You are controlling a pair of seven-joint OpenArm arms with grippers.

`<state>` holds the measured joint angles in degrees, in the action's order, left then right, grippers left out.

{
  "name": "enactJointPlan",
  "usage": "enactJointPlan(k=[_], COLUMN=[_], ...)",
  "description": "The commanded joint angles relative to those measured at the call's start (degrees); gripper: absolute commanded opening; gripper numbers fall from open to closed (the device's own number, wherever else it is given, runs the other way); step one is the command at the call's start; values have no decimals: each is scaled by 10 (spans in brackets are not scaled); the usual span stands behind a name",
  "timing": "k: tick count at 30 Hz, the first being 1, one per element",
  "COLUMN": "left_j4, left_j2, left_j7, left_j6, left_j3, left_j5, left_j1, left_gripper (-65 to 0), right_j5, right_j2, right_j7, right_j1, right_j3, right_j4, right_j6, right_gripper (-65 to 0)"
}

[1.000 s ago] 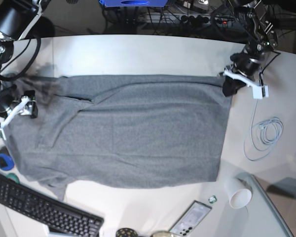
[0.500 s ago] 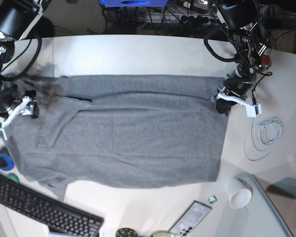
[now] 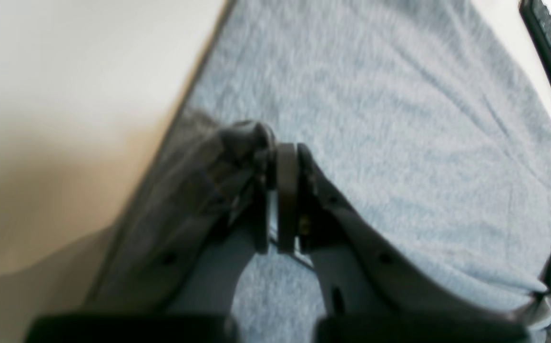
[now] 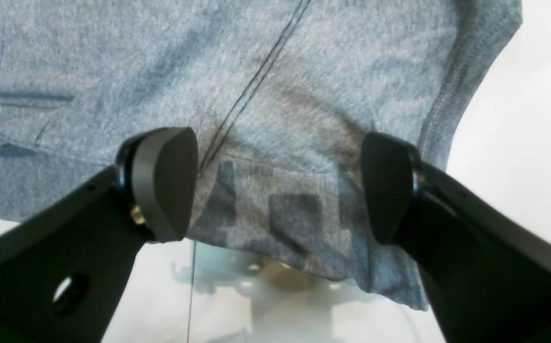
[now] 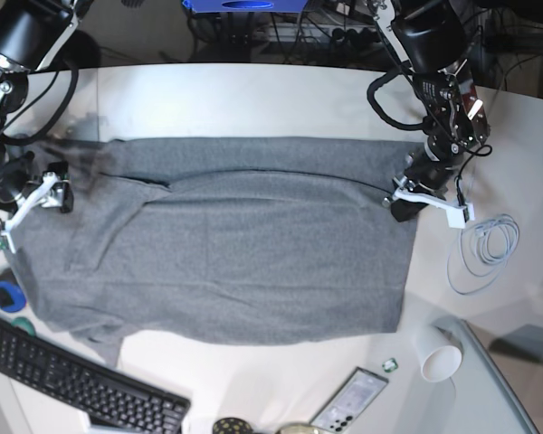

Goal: Layout the t-shirt on the table in an organized manner, then fold the t-shirt properly
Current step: 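Grasp the folded shirt edge with the left gripper near its corner, then grasp the folded edge corner with the right gripper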

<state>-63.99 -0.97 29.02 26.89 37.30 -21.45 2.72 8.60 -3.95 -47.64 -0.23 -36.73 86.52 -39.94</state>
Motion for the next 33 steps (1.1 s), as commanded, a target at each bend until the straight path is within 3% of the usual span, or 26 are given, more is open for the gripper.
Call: enactJointPlan(k=[1, 3, 8, 10, 12, 16, 22, 26, 33], left_j4=[-9, -9, -12, -12, -17, -92, -216, -208, -129], left_j2=[5, 5, 7, 7, 10, 18, 18, 15, 15], left_j7=[-12, -12, -12, -12, -12, -12, -12, -12, -12], left_j6=[3, 3, 6, 7, 7, 7, 7, 8, 8], left_j3=[-1, -1, 2, 5, 5, 6, 5, 29, 62], left_j5=[-9, -9, -13, -13, -13, -14, -14, -14, -14], left_j1=[8, 8, 12, 20, 21, -16, -135, -177, -160], left_gripper=[-650, -624, -285, -199, -156, -146, -146, -146, -146], right_j5=[8, 8, 8, 8, 9, 9, 23, 61, 71], right_j2=[-8, -8, -8, -7, -2, 21, 21, 18, 18], right_j7=[11, 11, 11, 13, 13, 11, 11, 11, 11], right_j1=[6, 6, -5, -11, -13, -11, -32, -51, -54], right_j3=[-1, -1, -6, -9, -40, -139, -194, -202, -201], right_j4=[10, 10, 13, 14, 15, 20, 19, 19, 19], right_j6=[-1, -1, -1, -1, -1, -1, -1, -1, -1], right_gripper=[-149, -149, -149, -149, -149, -149, -147, -147, -147])
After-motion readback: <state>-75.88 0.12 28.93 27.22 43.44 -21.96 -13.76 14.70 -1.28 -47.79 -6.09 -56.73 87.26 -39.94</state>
